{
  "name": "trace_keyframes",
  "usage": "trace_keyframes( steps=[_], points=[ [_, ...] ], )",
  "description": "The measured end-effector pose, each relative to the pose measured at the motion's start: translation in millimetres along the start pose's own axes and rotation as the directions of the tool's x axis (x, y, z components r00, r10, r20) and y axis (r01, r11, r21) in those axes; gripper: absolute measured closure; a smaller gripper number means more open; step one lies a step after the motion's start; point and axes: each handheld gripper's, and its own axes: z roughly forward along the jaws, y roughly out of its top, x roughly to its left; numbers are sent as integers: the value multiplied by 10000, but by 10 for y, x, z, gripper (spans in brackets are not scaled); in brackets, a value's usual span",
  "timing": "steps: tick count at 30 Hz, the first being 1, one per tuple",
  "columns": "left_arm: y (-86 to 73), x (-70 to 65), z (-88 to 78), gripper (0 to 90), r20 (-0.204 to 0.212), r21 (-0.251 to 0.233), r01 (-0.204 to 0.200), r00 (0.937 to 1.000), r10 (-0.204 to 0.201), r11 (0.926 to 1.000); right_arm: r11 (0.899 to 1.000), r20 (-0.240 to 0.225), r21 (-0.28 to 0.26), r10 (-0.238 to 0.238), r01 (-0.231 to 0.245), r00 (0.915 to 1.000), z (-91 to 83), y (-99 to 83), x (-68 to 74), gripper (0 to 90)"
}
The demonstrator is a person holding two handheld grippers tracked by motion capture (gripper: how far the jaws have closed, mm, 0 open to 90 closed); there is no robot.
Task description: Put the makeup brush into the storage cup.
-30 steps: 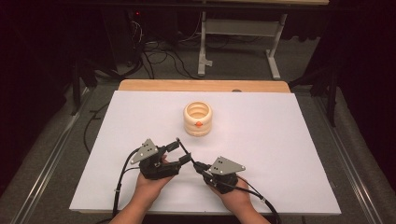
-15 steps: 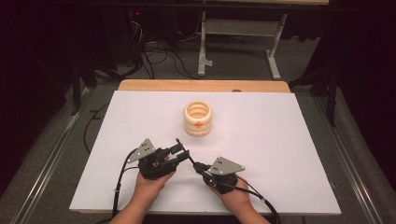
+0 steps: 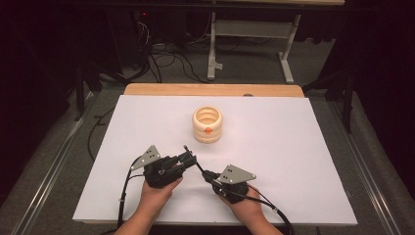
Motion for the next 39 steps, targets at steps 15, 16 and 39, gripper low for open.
trace_keyframes(
  steps=[15, 16, 39],
  points=[
    [-2, 13, -10, 767, 25, 23, -31, 10000, 31, 10000, 10000, 27, 51, 5, -5, 10000, 4, -1, 7, 864],
    [-2, 11, -10, 782, 34, -13, -44, 10000, 44, 10000, 10000, 39, 70, 37, -37, 10000, 4, -1, 10, 864],
    [-8, 7, -6, 826, 501, -60, 94, 9987, -91, 9999, 9999, 65, 155, -29, 28, 10000, 10, -3, 18, 863]
  ],
)
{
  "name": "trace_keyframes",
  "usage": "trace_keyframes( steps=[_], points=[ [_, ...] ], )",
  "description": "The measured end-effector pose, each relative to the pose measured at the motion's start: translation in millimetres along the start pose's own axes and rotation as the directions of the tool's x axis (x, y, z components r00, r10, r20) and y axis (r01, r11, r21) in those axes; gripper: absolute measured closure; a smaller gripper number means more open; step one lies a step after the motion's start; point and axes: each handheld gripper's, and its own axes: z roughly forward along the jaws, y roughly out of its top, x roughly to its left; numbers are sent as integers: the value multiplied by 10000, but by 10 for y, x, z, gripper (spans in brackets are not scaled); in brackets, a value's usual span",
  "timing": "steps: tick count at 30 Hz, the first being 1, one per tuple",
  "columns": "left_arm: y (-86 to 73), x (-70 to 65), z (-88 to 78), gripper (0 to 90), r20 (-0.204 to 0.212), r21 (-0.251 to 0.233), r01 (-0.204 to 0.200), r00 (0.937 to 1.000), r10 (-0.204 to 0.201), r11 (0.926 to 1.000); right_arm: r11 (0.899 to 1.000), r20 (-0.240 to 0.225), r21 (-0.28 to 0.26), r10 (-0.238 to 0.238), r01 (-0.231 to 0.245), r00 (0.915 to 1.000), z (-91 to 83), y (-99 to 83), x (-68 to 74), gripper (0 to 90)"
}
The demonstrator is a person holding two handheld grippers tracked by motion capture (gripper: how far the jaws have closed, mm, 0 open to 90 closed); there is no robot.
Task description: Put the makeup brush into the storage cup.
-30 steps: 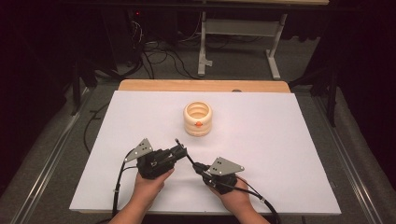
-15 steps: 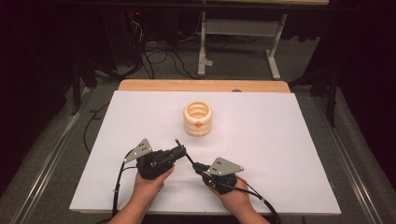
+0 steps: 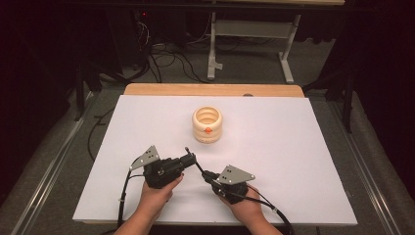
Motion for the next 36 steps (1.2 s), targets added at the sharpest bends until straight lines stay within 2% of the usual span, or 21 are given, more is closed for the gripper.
trace_keyframes(
  steps=[19, 36],
  points=[
    [1, -8, -5, 831, 78, -19, -117, 9999, 117, 9999, 10000, 37, -13, -24, 24, 10000, 1, -3, -8, 838],
    [16, -11, -28, 831, -140, -70, -310, 9994, 309, 9995, 9996, -146, 85, 273, -272, 9995, -9, -8, -21, 664]
  ],
)
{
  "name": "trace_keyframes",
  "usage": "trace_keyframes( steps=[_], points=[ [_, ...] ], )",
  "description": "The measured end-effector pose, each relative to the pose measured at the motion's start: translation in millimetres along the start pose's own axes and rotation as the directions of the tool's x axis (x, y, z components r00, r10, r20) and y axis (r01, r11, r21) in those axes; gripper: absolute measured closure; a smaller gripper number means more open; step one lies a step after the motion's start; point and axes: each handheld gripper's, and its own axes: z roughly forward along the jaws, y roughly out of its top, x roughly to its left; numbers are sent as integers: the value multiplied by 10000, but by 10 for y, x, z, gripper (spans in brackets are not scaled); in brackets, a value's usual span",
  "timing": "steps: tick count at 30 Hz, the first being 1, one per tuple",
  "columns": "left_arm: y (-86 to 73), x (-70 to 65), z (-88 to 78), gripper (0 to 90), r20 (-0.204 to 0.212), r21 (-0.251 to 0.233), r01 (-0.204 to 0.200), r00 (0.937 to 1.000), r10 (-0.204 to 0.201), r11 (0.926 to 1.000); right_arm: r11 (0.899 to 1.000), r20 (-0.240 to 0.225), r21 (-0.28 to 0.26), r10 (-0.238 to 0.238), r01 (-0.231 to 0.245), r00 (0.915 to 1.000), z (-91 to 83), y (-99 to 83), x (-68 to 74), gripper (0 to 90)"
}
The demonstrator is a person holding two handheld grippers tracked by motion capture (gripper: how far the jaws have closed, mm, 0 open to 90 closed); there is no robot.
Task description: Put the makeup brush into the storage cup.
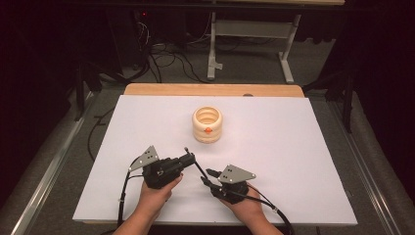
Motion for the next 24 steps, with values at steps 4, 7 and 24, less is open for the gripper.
trace_keyframes(
  steps=[4, 7, 24],
  points=[
    [5, -8, -4, 831, -116, -11, -98, 9999, 98, 10000, 9999, 34, -12, 140, -140, 9999, -17, -1, -16, 603],
    [11, -15, -6, 830, -180, 65, -248, 9995, 249, 9997, 9997, 28, -23, 252, -252, 9997, -29, -5, -39, 556],
    [70, -48, -42, 830, -741, 156, -802, 9939, 811, 9967, 9938, 416, -298, 1079, -1067, 9933, -200, -45, -262, 337]
  ],
)
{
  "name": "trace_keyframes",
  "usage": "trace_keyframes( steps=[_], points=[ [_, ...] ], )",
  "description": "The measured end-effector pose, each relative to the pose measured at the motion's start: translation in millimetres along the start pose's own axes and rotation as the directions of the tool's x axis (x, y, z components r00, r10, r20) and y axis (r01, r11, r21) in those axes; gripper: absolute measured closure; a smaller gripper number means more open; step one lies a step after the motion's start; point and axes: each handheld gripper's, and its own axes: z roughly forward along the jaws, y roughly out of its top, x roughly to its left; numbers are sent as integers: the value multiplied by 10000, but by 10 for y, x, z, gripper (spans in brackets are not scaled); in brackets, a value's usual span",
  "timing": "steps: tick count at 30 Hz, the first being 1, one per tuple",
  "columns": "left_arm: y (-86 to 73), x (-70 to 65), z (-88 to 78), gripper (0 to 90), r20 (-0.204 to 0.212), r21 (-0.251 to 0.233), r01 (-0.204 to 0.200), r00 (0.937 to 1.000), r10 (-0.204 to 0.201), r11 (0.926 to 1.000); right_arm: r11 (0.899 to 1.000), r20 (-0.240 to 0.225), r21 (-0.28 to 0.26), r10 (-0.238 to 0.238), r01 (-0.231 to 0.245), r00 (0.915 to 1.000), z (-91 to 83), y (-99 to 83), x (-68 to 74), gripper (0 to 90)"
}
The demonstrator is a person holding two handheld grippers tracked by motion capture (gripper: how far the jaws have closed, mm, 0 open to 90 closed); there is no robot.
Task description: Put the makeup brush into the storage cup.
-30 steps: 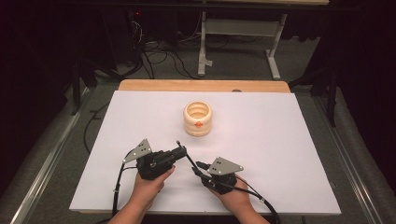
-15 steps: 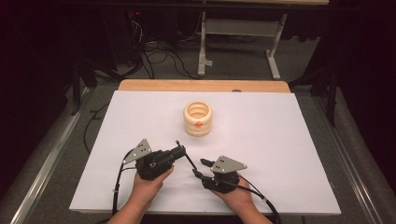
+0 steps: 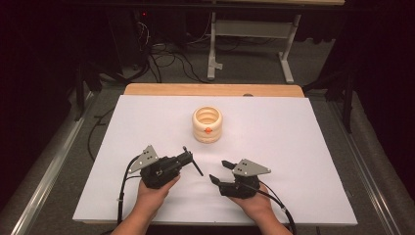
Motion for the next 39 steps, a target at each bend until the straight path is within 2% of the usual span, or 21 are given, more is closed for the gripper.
trace_keyframes(
  steps=[13, 25, 39],
  points=[
    [31, 4, -29, 830, -439, 128, -286, 9986, 291, 9995, 9982, 526, -345, 517, -499, 9973, -219, -4, -214, 207],
    [42, 26, -52, 830, -705, 142, -374, 9968, 383, 9992, 9969, 978, -448, 687, -646, 9928, -381, -42, -356, 144],
    [45, 39, -74, 830, -974, 207, -496, 9939, 514, 9986, 9943, 1582, -456, 1020, -959, 9821, -536, -127, -531, 30]
  ],
)
